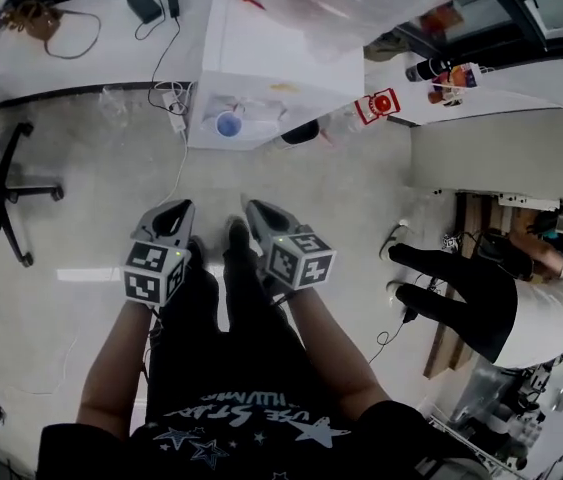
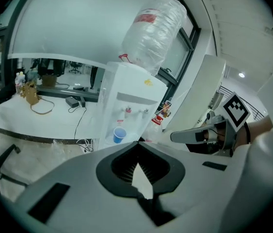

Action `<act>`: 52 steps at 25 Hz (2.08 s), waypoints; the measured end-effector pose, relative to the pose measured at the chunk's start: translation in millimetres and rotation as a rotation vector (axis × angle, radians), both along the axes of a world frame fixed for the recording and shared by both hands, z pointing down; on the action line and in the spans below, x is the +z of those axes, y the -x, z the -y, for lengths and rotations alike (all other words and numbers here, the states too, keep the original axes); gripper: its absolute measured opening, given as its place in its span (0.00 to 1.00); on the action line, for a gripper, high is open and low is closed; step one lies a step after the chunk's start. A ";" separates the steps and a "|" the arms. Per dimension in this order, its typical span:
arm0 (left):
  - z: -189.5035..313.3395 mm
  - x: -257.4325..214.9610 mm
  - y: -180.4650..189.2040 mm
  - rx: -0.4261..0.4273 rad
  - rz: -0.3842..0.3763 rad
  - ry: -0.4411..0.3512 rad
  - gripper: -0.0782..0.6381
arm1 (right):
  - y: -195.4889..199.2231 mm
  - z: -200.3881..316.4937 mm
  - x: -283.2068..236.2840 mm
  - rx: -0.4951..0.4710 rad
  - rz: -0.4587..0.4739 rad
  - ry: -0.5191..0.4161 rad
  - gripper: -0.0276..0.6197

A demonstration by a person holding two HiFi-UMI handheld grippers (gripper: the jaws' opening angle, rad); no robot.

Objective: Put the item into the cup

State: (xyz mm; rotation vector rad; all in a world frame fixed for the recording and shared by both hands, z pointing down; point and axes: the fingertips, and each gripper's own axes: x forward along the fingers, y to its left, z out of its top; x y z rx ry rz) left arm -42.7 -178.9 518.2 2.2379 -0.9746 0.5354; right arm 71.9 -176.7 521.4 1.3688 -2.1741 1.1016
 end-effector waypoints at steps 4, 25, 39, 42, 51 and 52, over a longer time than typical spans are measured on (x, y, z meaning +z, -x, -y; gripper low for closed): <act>14.1 20.8 -1.0 -0.019 0.018 0.004 0.12 | 3.0 20.5 23.8 -0.057 -0.013 -0.008 0.05; 104.6 105.3 0.0 -0.200 0.044 0.009 0.12 | -8.9 155.7 113.4 0.024 0.091 -0.038 0.05; 107.8 126.2 -2.0 -0.267 0.014 0.053 0.12 | 2.0 194.6 138.7 -0.009 0.073 -0.062 0.05; 104.6 130.8 -1.3 -0.253 0.022 0.066 0.12 | 2.0 195.7 145.8 -0.004 0.054 -0.056 0.05; 102.3 132.1 9.0 -0.269 0.028 0.061 0.12 | 6.9 199.8 155.9 0.007 0.026 -0.073 0.05; 102.4 131.6 9.4 -0.271 0.026 0.056 0.12 | 7.7 200.2 156.7 0.005 0.027 -0.070 0.11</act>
